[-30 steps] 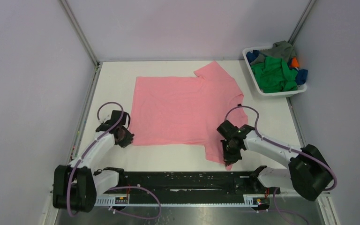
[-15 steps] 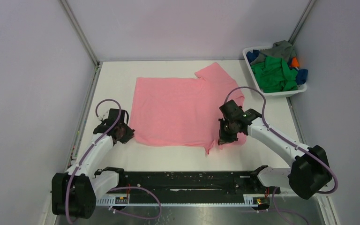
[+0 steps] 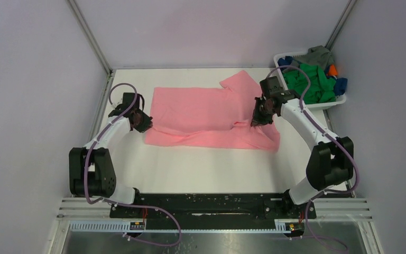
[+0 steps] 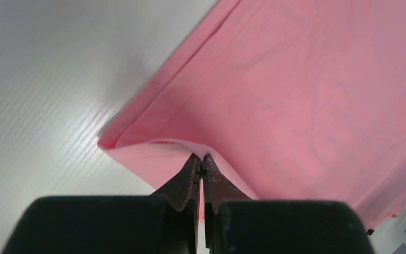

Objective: Fold and stack the t-shirts
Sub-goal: Fold the flattened tshirt in 1/3 of the way

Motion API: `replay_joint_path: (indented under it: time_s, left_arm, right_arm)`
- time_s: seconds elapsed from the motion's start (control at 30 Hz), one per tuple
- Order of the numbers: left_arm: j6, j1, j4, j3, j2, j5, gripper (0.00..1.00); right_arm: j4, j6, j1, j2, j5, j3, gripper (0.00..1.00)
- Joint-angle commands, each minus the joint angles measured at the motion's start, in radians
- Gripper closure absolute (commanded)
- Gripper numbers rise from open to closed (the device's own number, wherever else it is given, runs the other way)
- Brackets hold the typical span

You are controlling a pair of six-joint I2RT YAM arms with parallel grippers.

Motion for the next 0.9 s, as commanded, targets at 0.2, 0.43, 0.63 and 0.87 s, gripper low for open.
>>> replay_joint_path:
  time_s: [0.2, 0.43, 0.63, 0.87]
  left_arm:
    - [0.041, 0.068, 0.036, 0.254, 0.244, 0.033, 1.00]
    - [0.057, 0.064, 0.007, 0.373, 0.340, 0.118, 0.01]
    - [0.043, -0.019, 0.054, 0.338, 0.335, 0.164, 0.01]
    - [0.025, -0.042, 0.111, 0.238, 0.441, 0.201, 0.01]
  right_arm:
    - [-0.020, -0.176, -0.091, 0.356, 0.013, 0.386, 0.95]
    - [-0.162, -0.177, -0.115, 0.526, 0.160, 0.651, 0.01]
    - [0.056, -0.129, -0.062, 0.375, -0.010, 0.297, 0.01]
    - [0.205, -0.053, -0.045, 0.414, -0.058, 0.085, 0.00]
